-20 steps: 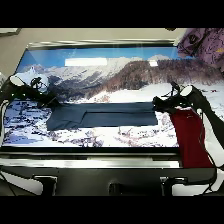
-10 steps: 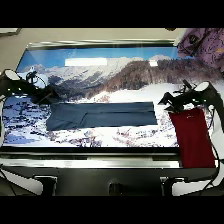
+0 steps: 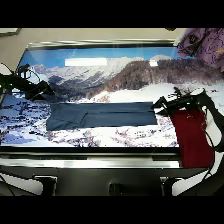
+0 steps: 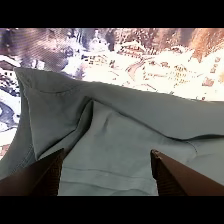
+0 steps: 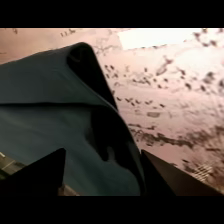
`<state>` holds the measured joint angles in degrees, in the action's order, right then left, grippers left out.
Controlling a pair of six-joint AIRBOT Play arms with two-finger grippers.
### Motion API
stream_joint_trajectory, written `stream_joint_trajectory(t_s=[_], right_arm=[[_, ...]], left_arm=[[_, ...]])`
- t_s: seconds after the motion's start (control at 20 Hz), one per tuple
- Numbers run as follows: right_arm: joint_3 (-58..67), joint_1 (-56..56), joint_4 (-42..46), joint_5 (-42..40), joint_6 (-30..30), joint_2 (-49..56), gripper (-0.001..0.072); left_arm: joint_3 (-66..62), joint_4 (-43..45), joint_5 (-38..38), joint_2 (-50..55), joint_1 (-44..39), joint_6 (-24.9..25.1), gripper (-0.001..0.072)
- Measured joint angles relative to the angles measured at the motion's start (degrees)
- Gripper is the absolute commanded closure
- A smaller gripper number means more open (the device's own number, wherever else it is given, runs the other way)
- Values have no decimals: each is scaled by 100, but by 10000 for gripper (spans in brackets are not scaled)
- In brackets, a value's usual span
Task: Fold the clothes and pants, and hang the long-sleeved shirts on hangers.
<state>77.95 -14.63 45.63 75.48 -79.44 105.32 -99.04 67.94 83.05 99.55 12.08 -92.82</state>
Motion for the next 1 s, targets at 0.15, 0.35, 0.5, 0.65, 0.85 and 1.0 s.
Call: stream_joint_trajectory(t_s=[0.15, 0.35, 0.5, 0.65, 0.85, 1.0], right_arm=[[-22, 286, 20, -138, 138, 142, 687], [-4, 487, 179, -372, 61, -11, 688], [177, 529, 527, -170, -426, -507, 688], [516, 538, 1187, 236, -981, -1152, 688], [975, 544, 1967, 782, -1561, -1965, 687], [1235, 544, 2354, 1126, -1862, -2413, 688]], left_arm=[[-4, 15, 2, -11, -2, -15, 89], [-7, -170, -83, 13, -105, -20, 487], [-7, -592, -315, 133, -417, -20, 688], [-7, -999, -745, 354, -1049, -87, 688], [-7, -1615, -1436, 778, -2253, -234, 688], [-7, -2258, -2074, 1139, -3239, -282, 688]])
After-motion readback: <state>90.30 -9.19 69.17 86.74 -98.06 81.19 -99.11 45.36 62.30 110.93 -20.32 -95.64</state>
